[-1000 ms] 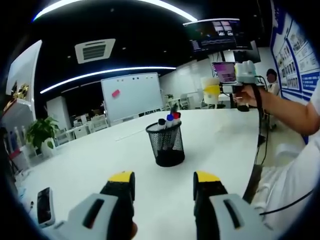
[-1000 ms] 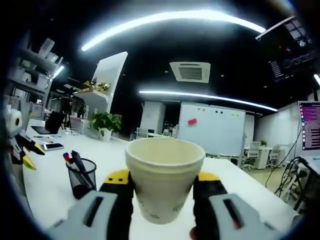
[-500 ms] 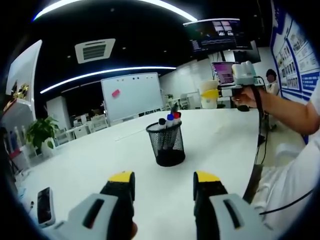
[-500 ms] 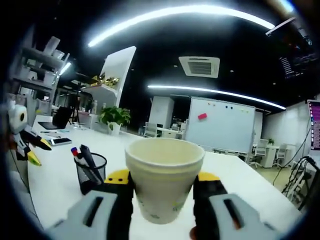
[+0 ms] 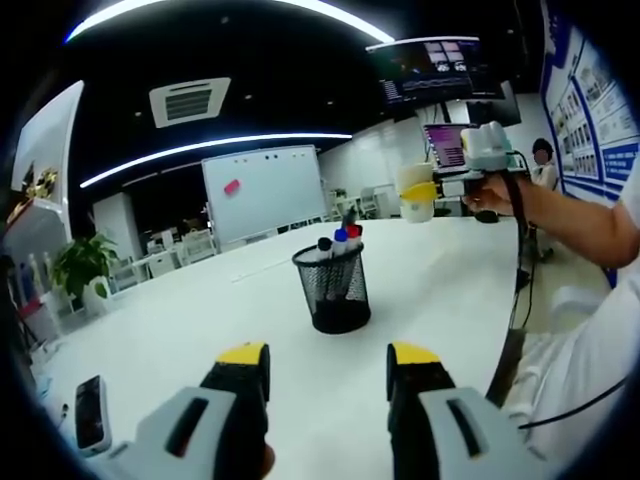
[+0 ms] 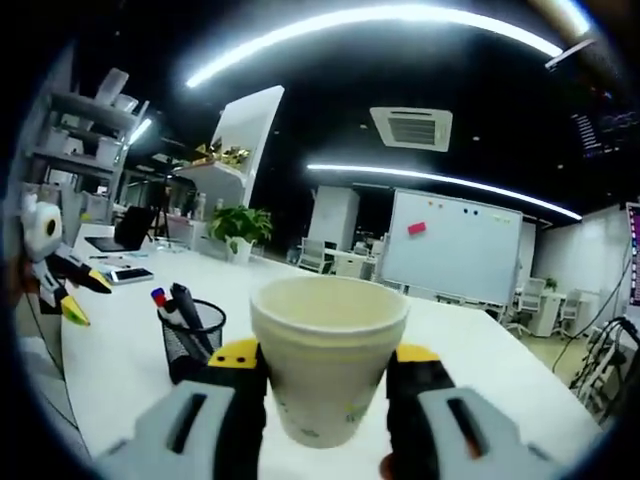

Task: Place the scattered laser pointers and whiteboard markers into the pen holder and stack the scattered paper cups together

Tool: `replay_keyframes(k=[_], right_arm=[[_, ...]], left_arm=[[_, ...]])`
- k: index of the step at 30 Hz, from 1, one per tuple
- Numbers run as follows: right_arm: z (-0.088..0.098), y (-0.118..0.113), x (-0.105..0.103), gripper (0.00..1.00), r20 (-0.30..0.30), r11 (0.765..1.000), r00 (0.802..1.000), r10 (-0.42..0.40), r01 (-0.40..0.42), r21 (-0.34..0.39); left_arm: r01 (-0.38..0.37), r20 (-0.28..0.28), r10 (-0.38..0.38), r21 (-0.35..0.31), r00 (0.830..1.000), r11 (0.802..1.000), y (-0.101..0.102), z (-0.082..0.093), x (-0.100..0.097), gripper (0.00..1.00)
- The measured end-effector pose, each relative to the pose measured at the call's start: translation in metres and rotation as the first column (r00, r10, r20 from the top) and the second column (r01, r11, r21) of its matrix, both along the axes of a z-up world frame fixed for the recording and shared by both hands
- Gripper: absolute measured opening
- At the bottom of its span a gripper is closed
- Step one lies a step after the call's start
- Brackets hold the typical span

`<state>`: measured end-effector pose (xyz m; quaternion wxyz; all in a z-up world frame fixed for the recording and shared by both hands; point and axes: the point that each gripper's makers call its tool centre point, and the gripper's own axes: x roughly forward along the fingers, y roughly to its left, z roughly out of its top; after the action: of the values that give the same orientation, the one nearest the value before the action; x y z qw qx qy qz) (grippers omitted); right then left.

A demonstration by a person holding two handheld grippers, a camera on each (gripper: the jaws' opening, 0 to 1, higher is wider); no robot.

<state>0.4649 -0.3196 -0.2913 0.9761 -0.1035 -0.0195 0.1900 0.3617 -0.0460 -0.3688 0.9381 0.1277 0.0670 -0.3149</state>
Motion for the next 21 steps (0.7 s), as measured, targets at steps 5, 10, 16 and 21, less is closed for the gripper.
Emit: replay_keyframes(k=[5,10,16,21], right_arm=[[-0.003,0.004,0.000,0.47,-0.010,1.000,1.000,0.004,-0.004,0.001],[-0.007,0.005,0.004,0.47,-0.020,1.000,1.000,0.009,-0.009,-0.005],[-0.018,0.011,0.010,0.47,-0.051,1.000,0.998,0.022,-0.022,-0.006],[-0.021,0.015,0.011,0.47,-0.061,0.999,0.998,0.032,-0.033,-0.010]], left_arm=[[0.002,0.002,-0.002,0.000,1.000,1.000,-0.002,0.001,-0.001,0.48],[0.000,0.001,0.000,0.001,1.000,1.000,0.000,0.000,0.000,0.48],[0.000,-0.001,0.000,0.000,1.000,1.000,-0.002,0.000,-0.001,0.48],[-0.003,-0.002,0.003,-0.002,1.000,1.000,-0.001,-0.001,-0.001,0.48]])
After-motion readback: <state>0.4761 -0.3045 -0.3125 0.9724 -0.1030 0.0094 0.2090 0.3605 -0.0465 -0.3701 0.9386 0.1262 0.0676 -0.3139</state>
